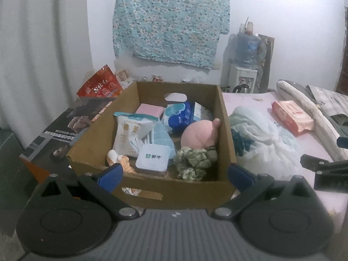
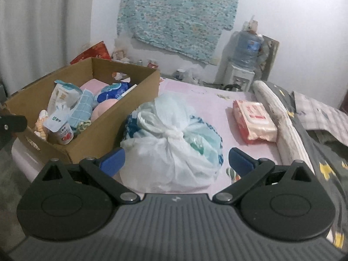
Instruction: Organize soft objects
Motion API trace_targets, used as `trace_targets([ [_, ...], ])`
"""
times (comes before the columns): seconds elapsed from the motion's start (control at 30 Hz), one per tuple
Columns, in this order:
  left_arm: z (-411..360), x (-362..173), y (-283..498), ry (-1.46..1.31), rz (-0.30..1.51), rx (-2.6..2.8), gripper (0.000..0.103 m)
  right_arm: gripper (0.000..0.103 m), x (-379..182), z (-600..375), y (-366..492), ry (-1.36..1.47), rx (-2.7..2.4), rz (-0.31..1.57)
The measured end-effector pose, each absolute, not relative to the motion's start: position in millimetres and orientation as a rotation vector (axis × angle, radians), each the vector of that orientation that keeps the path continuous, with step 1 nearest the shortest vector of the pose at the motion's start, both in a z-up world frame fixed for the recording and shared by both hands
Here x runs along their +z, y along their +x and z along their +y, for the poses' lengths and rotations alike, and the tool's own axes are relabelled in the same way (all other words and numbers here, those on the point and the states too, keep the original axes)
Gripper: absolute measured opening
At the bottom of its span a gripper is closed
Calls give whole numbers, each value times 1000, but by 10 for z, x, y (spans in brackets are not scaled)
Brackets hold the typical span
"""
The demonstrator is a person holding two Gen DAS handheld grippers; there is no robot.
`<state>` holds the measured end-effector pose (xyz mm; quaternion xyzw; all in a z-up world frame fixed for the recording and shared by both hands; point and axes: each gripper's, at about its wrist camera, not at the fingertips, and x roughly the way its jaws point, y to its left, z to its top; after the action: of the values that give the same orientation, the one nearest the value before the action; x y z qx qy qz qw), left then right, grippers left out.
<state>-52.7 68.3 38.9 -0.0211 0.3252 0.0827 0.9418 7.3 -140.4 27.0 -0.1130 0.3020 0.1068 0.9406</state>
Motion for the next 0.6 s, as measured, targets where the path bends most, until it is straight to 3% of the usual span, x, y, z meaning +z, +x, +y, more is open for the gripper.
trace_targets([
  [0.6, 659, 274, -508, -24, 769, 86, 103, 102, 171, -1380, -206, -76, 175, 766],
])
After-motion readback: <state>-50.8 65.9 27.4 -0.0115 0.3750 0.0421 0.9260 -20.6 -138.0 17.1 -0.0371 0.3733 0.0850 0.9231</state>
